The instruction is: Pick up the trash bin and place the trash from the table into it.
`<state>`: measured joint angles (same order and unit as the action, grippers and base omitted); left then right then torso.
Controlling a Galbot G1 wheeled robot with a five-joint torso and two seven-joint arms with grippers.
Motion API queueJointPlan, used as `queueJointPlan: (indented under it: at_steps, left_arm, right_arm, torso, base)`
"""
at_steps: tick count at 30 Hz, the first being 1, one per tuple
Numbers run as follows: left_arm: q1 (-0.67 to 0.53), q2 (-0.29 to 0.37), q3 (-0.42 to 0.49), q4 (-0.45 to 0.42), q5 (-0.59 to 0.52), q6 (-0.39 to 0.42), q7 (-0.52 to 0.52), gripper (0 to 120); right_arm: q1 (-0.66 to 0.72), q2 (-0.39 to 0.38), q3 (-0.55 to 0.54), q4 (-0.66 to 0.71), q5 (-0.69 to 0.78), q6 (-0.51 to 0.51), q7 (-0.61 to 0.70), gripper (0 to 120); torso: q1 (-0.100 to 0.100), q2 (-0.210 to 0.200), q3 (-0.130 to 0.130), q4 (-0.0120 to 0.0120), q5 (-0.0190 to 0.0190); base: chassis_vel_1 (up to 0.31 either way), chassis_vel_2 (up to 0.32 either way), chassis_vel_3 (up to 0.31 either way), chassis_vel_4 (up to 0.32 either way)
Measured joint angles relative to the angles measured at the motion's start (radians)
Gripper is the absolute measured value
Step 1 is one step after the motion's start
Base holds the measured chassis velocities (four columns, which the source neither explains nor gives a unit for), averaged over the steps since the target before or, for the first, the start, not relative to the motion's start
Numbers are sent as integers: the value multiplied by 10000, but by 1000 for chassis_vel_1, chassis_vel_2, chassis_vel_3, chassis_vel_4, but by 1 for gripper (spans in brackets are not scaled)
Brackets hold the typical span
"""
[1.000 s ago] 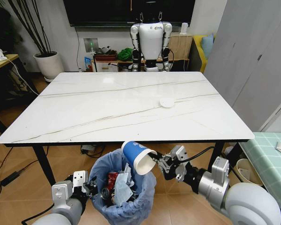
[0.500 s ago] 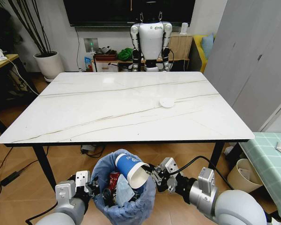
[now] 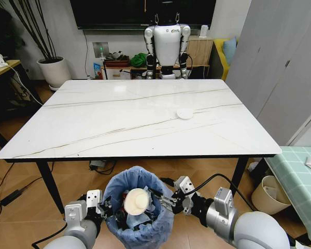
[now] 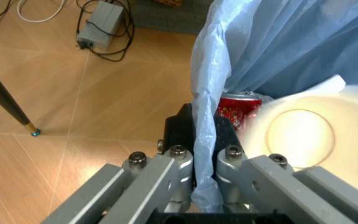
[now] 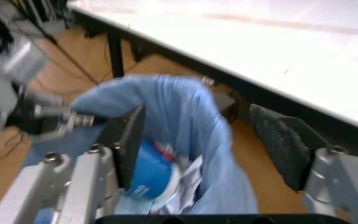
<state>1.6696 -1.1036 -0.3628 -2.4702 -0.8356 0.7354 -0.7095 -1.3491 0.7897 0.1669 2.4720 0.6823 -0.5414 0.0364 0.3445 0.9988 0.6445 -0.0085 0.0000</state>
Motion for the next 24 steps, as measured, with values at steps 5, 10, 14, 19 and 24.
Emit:
queueJointPlan:
  at_steps: [5,10,14,19,24]
  left_arm:
    - [120,-4,-37,-55,3,0,18,0]
    - [206,8,-130,-122,4,0,48,0]
    - [251,-3,-177,-153,7,0,60,0]
    - [267,29,-236,-180,8,0,104,0]
    - [206,132,-257,-156,-11,0,216,0]
  right_arm:
    - [1288,-126,496,76,1913,-44,1126,85]
    - [2641,-405,659,-714,3373,-42,2388,99]
    - [3444,-470,607,-1540,3872,-49,2790,100]
    - [5171,-252,291,-2820,5458,-399,3892,100]
    - [6392,-170,-56,-3789,6257,-619,4429,100]
  torso:
    - [0,0,0,1,0]
    - [0,0,1,1,0]
    - [0,0,1,0,1]
    - [0,0,1,2,2]
    - [1,0,1,0,-4]
  base:
    - [0,0,0,0]
    - [0,0,0,0]
    - [0,0,0,0]
    - [0,0,0,0]
    - [0,0,0,0]
